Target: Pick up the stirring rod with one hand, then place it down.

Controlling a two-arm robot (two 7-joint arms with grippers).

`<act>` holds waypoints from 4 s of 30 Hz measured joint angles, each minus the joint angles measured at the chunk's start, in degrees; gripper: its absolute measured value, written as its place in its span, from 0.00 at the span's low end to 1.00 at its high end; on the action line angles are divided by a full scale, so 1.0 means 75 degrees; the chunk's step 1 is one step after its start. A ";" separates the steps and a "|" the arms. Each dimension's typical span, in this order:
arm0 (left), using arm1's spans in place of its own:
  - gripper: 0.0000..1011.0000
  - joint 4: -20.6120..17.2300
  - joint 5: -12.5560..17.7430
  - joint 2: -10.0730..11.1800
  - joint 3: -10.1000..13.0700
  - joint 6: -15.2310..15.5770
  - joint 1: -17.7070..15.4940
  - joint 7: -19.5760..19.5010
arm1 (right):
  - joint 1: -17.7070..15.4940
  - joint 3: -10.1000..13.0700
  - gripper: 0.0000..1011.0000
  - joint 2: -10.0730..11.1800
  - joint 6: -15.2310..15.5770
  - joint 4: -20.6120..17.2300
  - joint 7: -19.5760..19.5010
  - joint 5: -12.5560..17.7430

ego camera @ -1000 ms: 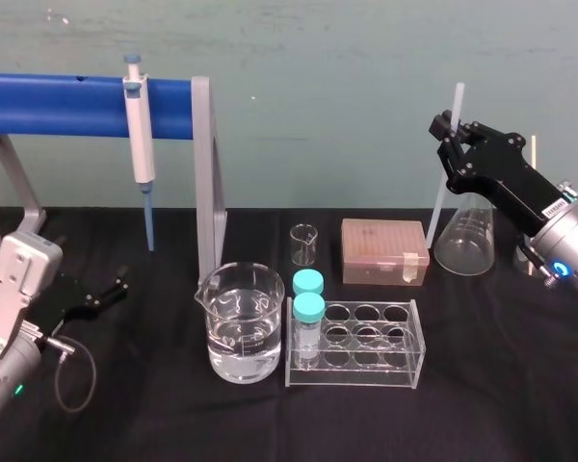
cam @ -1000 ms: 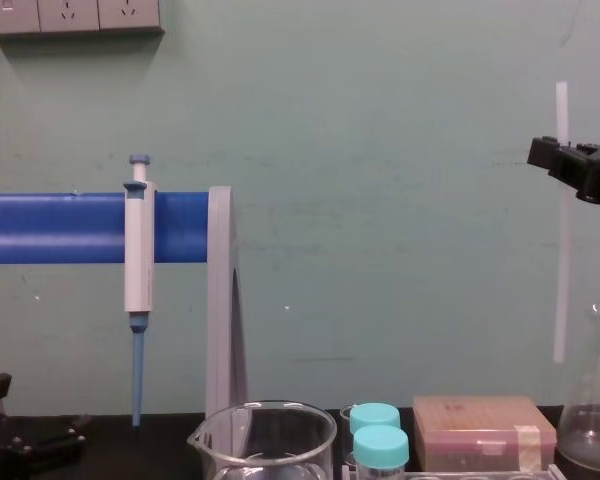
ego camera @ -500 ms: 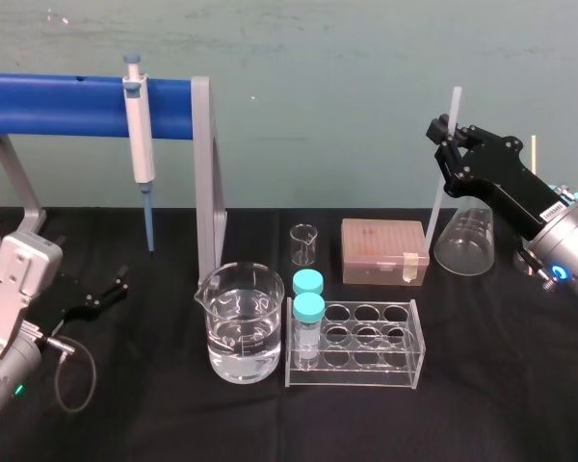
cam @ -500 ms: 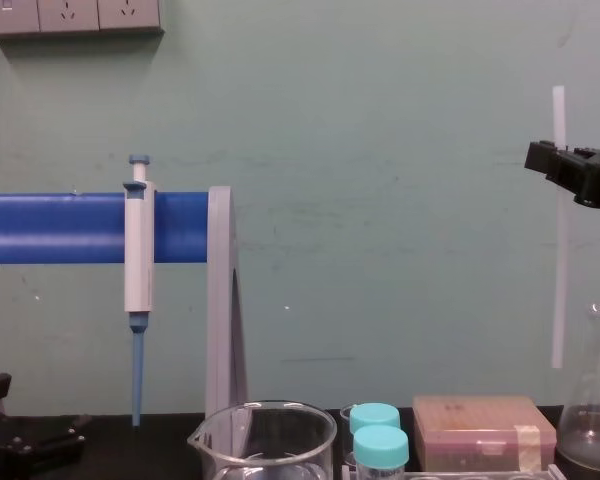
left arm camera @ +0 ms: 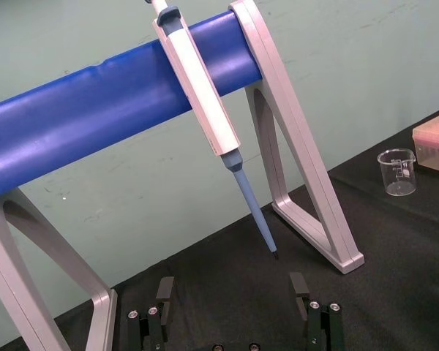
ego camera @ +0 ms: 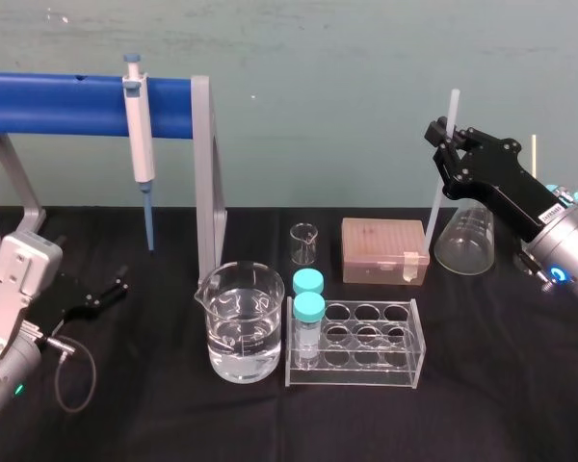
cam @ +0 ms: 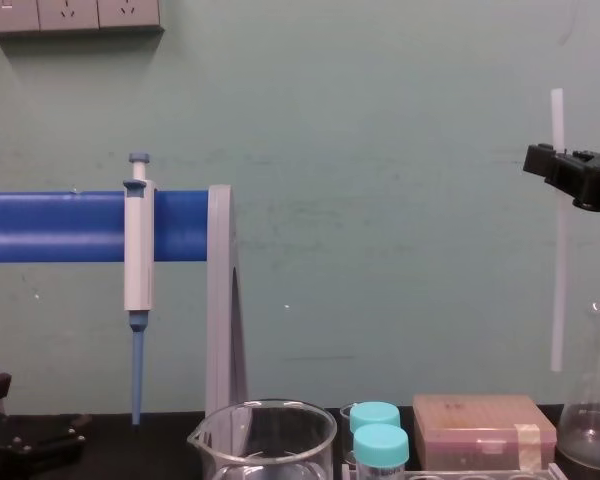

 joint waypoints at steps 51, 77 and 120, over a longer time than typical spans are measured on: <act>0.99 0.0000 0.0000 0.0000 0.0000 0.0000 0.0000 0.0000 | 0.0087 -0.0082 0.07 -0.0052 0.0074 0.0133 -0.0003 0.0019; 0.99 0.0000 0.0000 0.0000 0.0000 0.0000 0.0000 0.0000 | 0.0062 -0.0099 0.07 -0.0040 0.0082 0.0100 -0.0002 0.0033; 0.99 0.0000 0.0000 0.0000 0.0000 0.0000 0.0000 0.0000 | 0.0319 -0.0801 0.07 0.0029 -0.0477 0.0859 0.1590 0.0587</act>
